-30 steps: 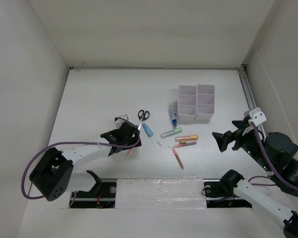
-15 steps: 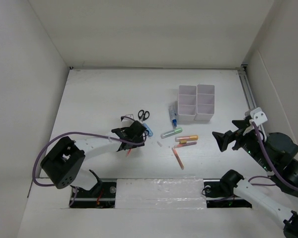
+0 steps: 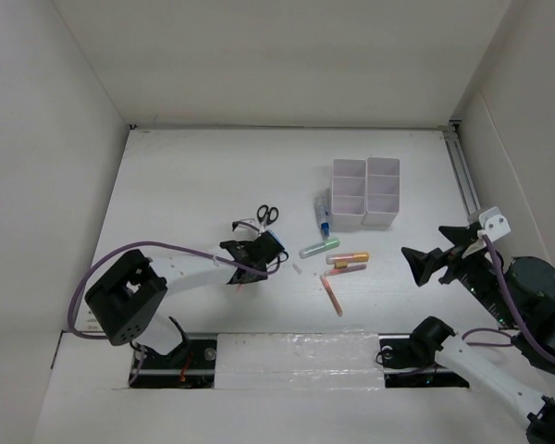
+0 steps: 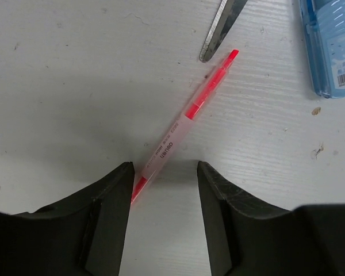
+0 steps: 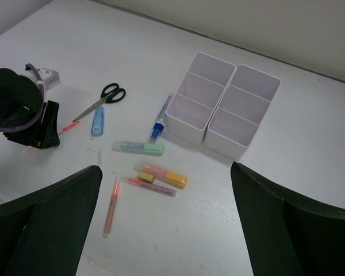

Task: Sort the stationery into containers
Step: Pick up the pen from the center of the board, then close the pen cap on the pen.

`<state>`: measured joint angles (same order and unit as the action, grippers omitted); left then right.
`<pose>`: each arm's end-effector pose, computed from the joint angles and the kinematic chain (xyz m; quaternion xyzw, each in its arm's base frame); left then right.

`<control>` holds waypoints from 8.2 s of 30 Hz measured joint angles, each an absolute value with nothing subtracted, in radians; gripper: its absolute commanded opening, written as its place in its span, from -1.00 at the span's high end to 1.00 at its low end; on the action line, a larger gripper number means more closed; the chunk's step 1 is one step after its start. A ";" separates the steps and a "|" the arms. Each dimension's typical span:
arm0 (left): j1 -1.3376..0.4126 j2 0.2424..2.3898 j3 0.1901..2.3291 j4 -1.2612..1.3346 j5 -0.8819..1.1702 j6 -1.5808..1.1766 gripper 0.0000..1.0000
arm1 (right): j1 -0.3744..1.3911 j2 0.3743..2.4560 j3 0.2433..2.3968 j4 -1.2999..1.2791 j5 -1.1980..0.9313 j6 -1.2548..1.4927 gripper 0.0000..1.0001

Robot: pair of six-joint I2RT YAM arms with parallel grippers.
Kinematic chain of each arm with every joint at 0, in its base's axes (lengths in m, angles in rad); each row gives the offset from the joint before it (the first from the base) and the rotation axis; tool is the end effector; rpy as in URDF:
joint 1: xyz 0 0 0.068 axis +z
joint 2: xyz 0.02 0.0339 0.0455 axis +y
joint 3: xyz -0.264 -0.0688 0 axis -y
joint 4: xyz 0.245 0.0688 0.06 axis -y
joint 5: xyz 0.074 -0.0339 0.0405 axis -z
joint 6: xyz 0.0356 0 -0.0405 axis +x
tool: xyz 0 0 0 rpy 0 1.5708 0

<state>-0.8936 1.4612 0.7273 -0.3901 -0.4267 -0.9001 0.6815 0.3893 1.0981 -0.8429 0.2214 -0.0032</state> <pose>0.1739 -0.1928 0.1604 -0.0500 0.9529 -0.0403 0.2965 0.0286 0.0131 0.4042 -0.1827 0.7293 0.1392 0.6445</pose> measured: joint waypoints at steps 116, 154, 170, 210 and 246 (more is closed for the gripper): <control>-1.019 0.751 1.087 -0.941 -0.591 -0.843 1.00 | 0.851 1.678 0.845 0.004 -0.084 0.099 0.37; -1.019 0.748 1.087 -0.932 -0.583 -0.822 1.00 | 0.963 1.675 0.817 0.028 0.195 0.200 0.71; -1.019 0.748 1.087 -0.933 -0.583 -0.820 1.00 | 0.977 1.655 0.768 0.093 0.210 0.227 1.00; -1.019 0.864 0.666 0.251 0.121 -0.412 1.00 | 0.464 1.016 0.537 0.966 -0.469 0.734 1.00; -1.019 0.854 0.630 0.318 0.145 -0.389 1.00 | 0.617 1.098 0.427 1.268 -0.253 0.824 1.00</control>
